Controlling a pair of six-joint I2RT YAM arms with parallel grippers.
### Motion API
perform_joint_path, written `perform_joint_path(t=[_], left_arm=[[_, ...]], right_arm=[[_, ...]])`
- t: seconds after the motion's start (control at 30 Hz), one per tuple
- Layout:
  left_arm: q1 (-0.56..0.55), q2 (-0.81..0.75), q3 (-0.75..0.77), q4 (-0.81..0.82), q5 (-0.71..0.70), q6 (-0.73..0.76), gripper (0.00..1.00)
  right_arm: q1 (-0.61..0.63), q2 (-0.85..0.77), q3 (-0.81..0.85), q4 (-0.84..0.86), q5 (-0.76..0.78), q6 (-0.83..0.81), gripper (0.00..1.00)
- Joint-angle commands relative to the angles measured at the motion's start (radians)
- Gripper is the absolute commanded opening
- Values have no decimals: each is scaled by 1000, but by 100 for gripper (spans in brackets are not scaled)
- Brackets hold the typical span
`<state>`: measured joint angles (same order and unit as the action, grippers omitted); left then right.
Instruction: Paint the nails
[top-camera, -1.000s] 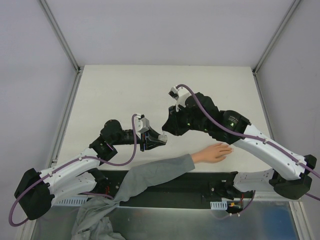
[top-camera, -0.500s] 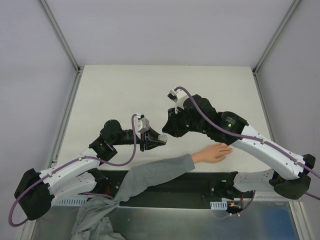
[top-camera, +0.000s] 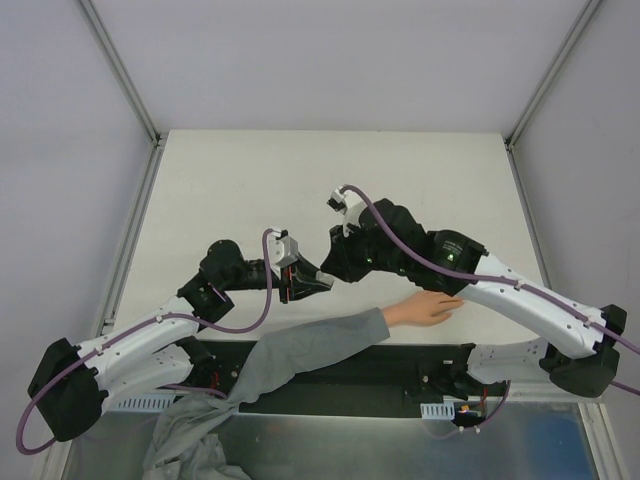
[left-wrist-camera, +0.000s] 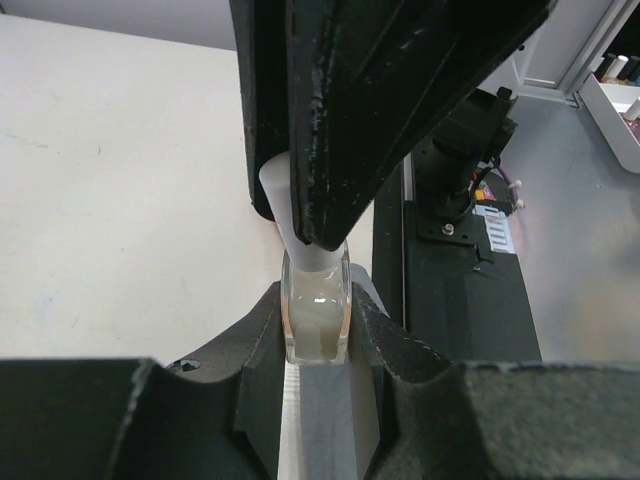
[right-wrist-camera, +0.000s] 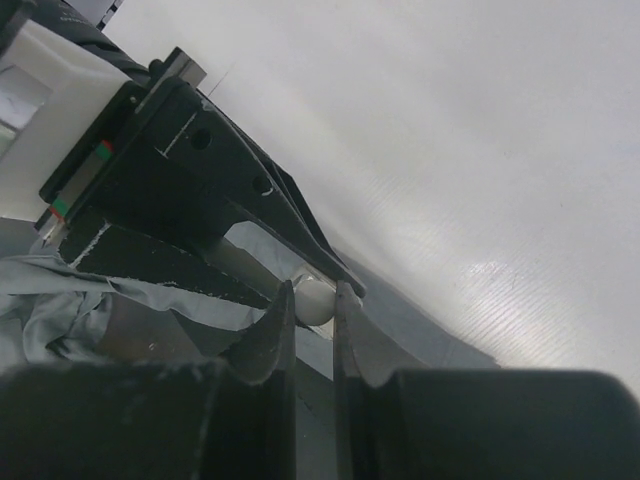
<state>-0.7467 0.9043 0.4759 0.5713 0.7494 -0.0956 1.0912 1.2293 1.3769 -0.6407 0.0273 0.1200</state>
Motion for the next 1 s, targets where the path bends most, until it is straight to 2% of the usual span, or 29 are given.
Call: perform_joint_path(t=[0.0,0.13,0.23,0.43,0.53,0.57,0.63,0.67,0.73,0.8,0.83,0.87,0.97], left_arm=[[-8,-41,23,53,-30,-12,0],[-6,-54,49,17,-48,-23,0],[-6,-62,96,-42,-82,-9,0],[-6,-35,148,-59,-137,-7,0],[-8,-24,161,-63,-134,13,0],[-8,-22,162,-77,-131,26,0],[-6,-19,155,-93,-121,31,0],[-6,-18,155,-114,-116,31,0],[-6,-12,165,-143,-99,17,0],[-8,-8,168,-171,-65,-10,0],[-6,-1,177,-178,-14,-18,0],[-5,2,185,-189,20,-32,0],[-5,28,227,-229,172,-50,0]], right_arm=[[51,-33,-54,84,81,-55,0],[137,-50,-140,170,225,-74,0],[168,-30,-144,153,345,-27,0],[217,59,-12,15,526,151,15],[217,73,43,-37,539,184,28],[217,73,59,-66,539,175,38],[219,64,123,-129,533,141,50],[217,58,146,-146,528,118,65],[196,44,227,-213,430,43,77],[176,30,281,-275,299,-86,81],[171,13,280,-289,272,-120,85],[158,-29,268,-290,222,-237,88],[70,-118,162,-228,-60,-408,89]])
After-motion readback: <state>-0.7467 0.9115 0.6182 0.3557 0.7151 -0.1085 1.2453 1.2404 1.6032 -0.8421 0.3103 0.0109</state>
